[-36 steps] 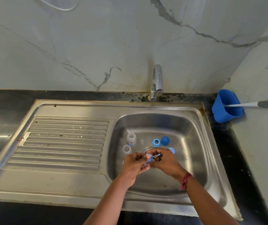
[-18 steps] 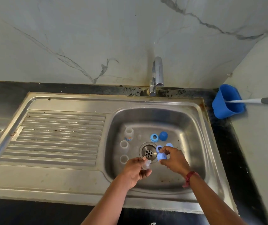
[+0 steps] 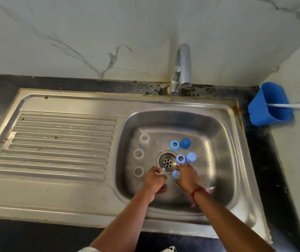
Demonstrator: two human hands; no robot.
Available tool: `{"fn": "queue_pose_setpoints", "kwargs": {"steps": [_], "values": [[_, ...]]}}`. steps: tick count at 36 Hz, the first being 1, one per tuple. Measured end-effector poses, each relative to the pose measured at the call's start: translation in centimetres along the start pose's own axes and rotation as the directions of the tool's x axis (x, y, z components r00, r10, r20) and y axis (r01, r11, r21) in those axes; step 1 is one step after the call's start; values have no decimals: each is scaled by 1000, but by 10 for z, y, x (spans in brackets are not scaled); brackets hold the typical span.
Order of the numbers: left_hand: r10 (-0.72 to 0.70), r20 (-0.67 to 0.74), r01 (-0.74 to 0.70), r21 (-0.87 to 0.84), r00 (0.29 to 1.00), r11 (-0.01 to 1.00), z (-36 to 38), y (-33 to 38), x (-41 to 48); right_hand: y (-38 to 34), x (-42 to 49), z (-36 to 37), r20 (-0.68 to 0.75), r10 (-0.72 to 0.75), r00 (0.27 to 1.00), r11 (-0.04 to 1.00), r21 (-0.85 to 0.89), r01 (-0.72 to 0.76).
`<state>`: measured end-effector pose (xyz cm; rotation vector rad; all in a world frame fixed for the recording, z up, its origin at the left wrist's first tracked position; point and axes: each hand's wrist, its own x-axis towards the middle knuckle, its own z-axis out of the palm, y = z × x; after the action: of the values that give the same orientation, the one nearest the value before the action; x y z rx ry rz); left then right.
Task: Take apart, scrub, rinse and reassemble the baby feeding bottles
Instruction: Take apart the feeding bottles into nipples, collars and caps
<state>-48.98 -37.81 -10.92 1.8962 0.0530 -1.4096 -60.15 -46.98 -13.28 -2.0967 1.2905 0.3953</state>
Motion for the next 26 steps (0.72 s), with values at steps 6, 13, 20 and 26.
{"fn": "queue_pose_setpoints", "kwargs": {"steps": [6, 13, 20, 26], "values": [[119, -115, -53, 460, 986, 886, 4, -14, 12, 4, 3, 19, 70, -94, 993, 962, -249, 108], [-88, -197, 117, 140, 976, 983, 5, -13, 24, -5, 3, 17, 49, -14, 999, 996, -87, 18], [-276, -85, 252, -224, 957, 942, 6, -6, 30, -10, 9, 8, 115, 42, 993, 981, -193, -19], [-262, -37, 236, -328, 964, 915, 11, -4, 29, -12, 8, 8, 114, 46, 992, 978, -206, -22]]}}
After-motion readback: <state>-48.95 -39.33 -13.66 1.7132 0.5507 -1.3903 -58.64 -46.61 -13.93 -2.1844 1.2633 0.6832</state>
